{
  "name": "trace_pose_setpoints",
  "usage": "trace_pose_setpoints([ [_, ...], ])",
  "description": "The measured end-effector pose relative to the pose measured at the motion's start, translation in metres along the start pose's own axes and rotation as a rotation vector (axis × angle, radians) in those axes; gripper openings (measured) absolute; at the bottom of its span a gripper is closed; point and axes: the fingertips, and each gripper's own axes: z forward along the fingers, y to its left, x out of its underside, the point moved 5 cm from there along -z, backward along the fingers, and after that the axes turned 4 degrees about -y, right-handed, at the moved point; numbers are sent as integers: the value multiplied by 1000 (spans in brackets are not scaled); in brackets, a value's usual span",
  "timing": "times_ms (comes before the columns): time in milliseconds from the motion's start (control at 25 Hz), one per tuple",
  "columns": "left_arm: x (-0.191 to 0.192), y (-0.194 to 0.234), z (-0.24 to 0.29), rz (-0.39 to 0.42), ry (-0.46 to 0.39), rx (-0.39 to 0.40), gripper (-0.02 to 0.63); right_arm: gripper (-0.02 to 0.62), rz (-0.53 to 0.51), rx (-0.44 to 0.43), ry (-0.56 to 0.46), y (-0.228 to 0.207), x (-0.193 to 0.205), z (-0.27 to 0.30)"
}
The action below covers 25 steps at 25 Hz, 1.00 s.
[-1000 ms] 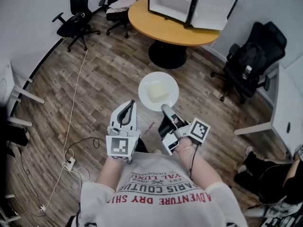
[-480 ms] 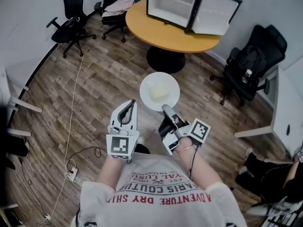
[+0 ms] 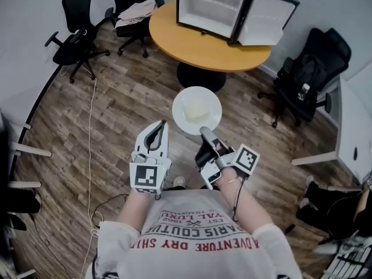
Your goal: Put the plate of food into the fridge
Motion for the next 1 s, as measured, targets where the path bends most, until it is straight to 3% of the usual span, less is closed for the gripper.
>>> trace_pose_setpoints([
  [160,2,32,28,-10,13,12,34,38,-11,17,-8,4,-9,38],
  [520,23,41,67,-2,21,-11,34,38,0,23,41,-15,-35,83],
  [1000,7,68,212,40,-33,-128,34,38,-15,-11,181,4,-157,202],
])
